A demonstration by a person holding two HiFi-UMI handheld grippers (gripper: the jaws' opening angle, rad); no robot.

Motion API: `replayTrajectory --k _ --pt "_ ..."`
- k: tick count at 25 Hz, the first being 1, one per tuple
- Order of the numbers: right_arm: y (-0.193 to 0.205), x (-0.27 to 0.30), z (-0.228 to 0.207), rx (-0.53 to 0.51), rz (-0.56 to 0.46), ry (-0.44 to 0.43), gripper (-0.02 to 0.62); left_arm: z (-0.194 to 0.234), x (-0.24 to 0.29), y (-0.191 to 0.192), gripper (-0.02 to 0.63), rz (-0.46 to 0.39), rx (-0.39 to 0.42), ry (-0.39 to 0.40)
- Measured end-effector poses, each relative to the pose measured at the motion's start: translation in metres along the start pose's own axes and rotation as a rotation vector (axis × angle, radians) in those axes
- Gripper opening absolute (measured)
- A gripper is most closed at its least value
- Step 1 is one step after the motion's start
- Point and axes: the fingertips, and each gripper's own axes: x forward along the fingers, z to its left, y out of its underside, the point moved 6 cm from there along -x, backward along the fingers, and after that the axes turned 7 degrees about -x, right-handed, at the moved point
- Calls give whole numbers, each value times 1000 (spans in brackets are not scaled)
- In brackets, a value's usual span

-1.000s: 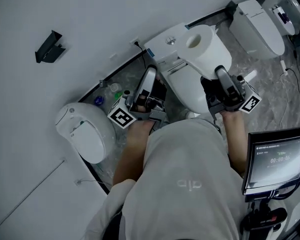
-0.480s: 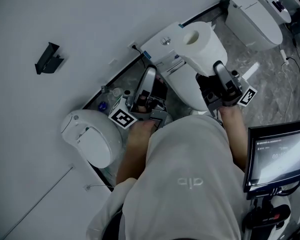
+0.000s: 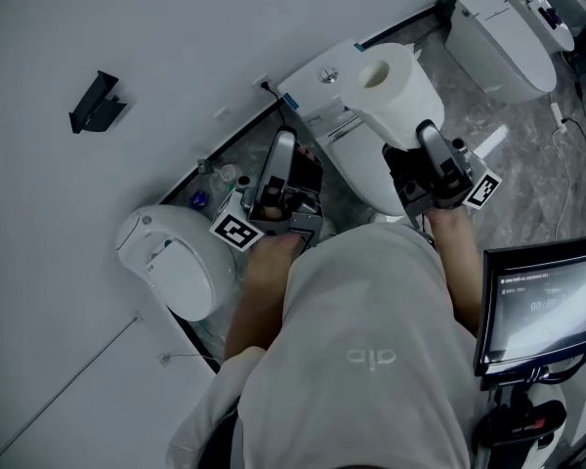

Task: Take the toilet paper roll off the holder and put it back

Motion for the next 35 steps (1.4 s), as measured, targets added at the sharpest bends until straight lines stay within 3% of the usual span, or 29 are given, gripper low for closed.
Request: replayTrajectory --k 8,16,22,35 --pt "2 -2 -4 28 15 -14 181 -10 -15 2 5 -61 45 -44" --pt "-4 7 -29 109 58 -59 181 -21 -31 10 5 -159 134 -139" --pt "73 71 -76 124 118 -31 181 -7 -91 -81 5 -240 105 -176" --pt "82 100 -89 107 173 -72 181 -11 -105 -99 5 -301 156 -173"
